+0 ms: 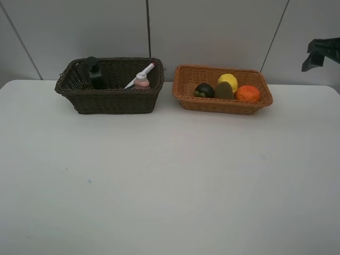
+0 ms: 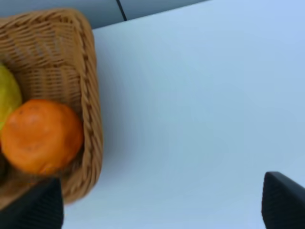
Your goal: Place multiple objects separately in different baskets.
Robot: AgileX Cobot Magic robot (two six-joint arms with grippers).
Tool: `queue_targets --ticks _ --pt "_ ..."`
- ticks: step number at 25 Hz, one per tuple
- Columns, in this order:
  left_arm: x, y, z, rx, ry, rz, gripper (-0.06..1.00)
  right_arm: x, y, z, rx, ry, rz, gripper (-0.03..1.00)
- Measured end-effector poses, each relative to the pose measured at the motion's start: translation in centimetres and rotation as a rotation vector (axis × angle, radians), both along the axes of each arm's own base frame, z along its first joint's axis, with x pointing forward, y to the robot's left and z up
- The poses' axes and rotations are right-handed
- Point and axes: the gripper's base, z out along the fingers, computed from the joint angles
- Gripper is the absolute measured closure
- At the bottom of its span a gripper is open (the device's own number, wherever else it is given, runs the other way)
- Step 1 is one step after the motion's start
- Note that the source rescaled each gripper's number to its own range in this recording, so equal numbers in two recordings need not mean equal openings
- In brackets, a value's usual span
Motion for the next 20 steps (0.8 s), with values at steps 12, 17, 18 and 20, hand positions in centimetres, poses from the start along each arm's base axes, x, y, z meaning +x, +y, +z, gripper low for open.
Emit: queue_targets --ticks 12,17,18,20 --pt "0.0 0.0 0.0 0.000 0.000 0.000 0.04 -21.7 4.2 3.0 0.005 -0.124 0.080 0.01" --pt "0.0 0.0 0.0 0.000 0.000 0.000 0.04 -29.6 4.8 3.2 -0.005 -0.297 0.083 0.01" --pt "0.0 0.0 0.0 0.000 0.000 0.000 0.04 -30.8 4.9 3.2 -0.006 -0.334 0.084 0.01" --pt "0.0 0.0 0.0 0.000 0.000 0.000 0.04 -32.7 5.1 2.9 -0.009 -0.380 0.088 0.01"
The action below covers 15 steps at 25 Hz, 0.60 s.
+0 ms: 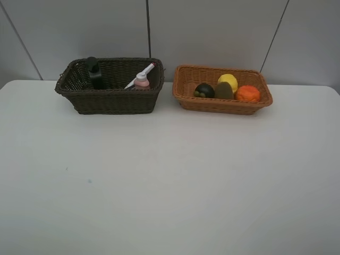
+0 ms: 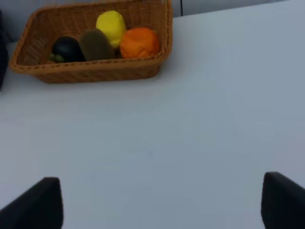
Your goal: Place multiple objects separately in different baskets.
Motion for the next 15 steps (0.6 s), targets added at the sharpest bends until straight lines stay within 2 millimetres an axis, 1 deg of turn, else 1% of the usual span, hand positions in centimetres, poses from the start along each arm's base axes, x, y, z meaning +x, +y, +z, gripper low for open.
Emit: queue_targets --ticks 2,4,8,12,15 --pt "0.0 0.0 0.0 0.000 0.000 0.000 0.04 -1.5 0.1 -0.4 -0.003 -0.027 0.002 0.01" --pt "0.0 0.0 0.0 0.000 0.000 0.000 0.04 -2.0 0.2 -0.7 -0.005 -0.015 0.004 0.01" --pt "0.0 0.0 0.0 0.000 0.000 0.000 0.04 -2.0 0.2 -1.1 -0.002 0.009 0.003 0.01" --pt "0.0 0.0 0.0 0.000 0.000 0.000 0.04 -1.6 0.1 -0.9 -0.007 -0.033 -0.003 0.01" --pt "0.0 0.0 0.0 0.000 0.000 0.000 0.04 -1.1 0.0 -1.2 -0.010 -0.061 -0.008 0.01"
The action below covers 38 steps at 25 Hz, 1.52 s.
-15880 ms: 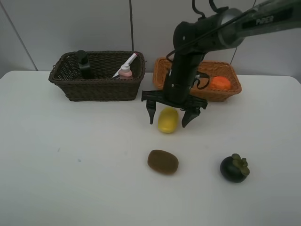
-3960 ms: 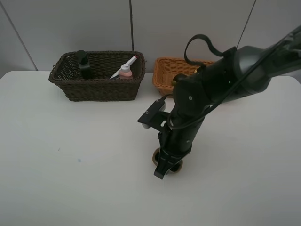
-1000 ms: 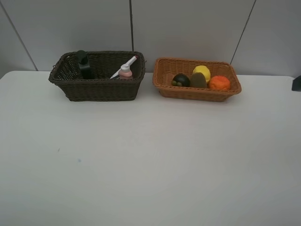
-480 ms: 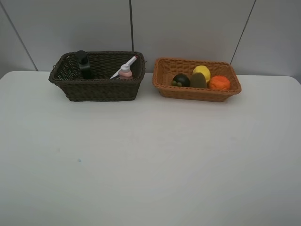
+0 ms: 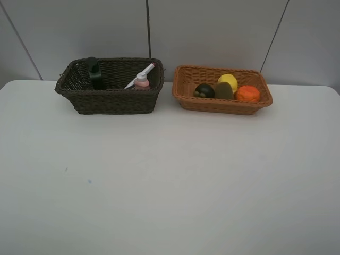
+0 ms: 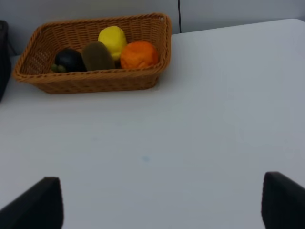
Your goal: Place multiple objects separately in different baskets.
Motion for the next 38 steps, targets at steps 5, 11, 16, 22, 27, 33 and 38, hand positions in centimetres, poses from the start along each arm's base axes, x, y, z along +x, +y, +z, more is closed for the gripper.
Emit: queue_targets --ticks 5,11,16,22,27,33,38 --pt "0.00 0.00 0.00 0.000 0.000 0.000 0.04 0.18 -0.04 -0.15 -0.002 -0.005 -0.002 0.01" --pt "0.00 0.00 0.00 0.000 0.000 0.000 0.04 0.18 -0.04 -0.15 -0.002 -0.005 -0.003 0.01" --pt "0.00 0.00 0.00 0.000 0.000 0.000 0.04 0.18 -0.05 -0.14 -0.003 -0.006 -0.003 0.01" --pt "0.00 0.00 0.00 0.000 0.000 0.000 0.04 0.18 -0.05 -0.14 -0.003 -0.006 -0.003 0.01" --pt "0.00 0.00 0.00 0.000 0.000 0.000 0.04 0.18 -0.05 -0.14 -0.003 -0.006 -0.003 0.01" --pt "0.00 0.00 0.00 0.000 0.000 0.000 0.04 0.18 -0.05 -0.13 -0.003 -0.006 -0.003 0.01" --pt "0.00 0.00 0.00 0.000 0.000 0.000 0.04 0.19 -0.05 -0.12 -0.003 -0.007 -0.003 0.01"
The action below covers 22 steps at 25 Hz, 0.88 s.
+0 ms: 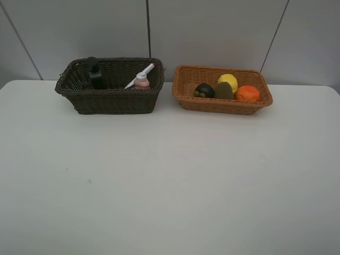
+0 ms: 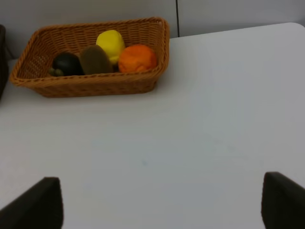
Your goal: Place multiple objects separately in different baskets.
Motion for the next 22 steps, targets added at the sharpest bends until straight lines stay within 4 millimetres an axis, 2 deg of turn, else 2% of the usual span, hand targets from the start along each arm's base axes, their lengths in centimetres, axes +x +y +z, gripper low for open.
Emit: queue_targets --ticks 22 --pt "0.00 0.00 0.00 0.000 0.000 0.000 0.04 0.00 0.01 0.01 0.001 -0.001 0.000 0.01"
